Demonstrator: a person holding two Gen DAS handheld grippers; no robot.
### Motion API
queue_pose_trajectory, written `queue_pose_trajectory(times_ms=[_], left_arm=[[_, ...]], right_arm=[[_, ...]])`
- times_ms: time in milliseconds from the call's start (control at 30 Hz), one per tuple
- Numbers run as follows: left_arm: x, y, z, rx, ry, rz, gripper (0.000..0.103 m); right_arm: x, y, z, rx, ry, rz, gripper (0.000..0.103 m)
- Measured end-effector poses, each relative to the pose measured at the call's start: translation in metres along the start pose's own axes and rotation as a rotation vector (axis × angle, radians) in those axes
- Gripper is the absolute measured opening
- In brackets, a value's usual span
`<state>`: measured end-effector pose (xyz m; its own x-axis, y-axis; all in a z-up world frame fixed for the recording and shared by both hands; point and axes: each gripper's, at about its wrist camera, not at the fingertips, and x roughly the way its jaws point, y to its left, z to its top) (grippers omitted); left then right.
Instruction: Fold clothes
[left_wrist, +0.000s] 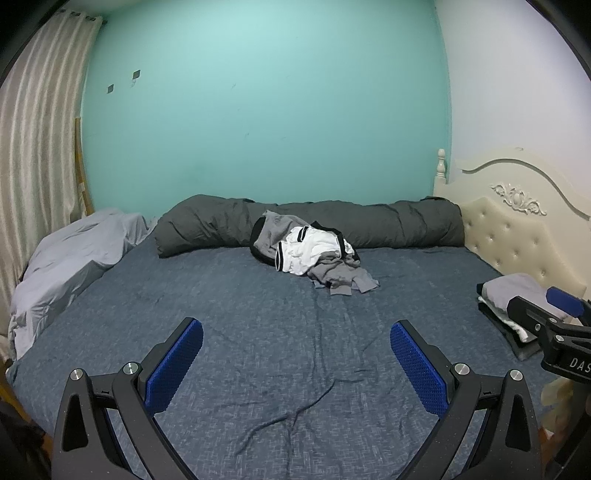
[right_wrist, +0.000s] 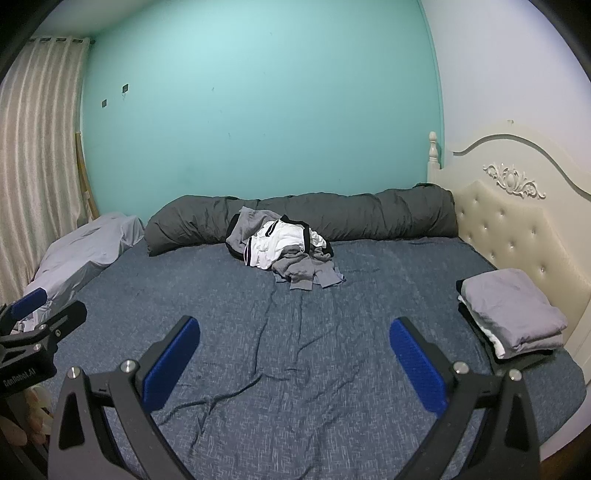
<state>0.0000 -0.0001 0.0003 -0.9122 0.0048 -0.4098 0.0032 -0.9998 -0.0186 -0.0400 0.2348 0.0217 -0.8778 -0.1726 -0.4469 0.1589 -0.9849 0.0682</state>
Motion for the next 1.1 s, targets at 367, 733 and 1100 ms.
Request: queue_pose_trajectory(times_ms=[367, 733, 1100], left_arm=[[-0.004, 0.004, 0.006, 0.001, 0.001, -0.003, 0.103], [0.0, 0.005, 0.011, 0.003, 0.004, -0.003, 0.103], [-0.002, 0.002, 0.003, 0.008, -0.006, -0.002, 0.103]], right_arm=[[0.001, 0.0, -0.003, -0.001, -0.001, 0.001, 0.103], [0.001, -0.001, -0.003, 0.0, -0.002, 0.003, 0.103], [0.0, -0.002, -0.004, 0.0, -0.005, 0.004, 0.103]])
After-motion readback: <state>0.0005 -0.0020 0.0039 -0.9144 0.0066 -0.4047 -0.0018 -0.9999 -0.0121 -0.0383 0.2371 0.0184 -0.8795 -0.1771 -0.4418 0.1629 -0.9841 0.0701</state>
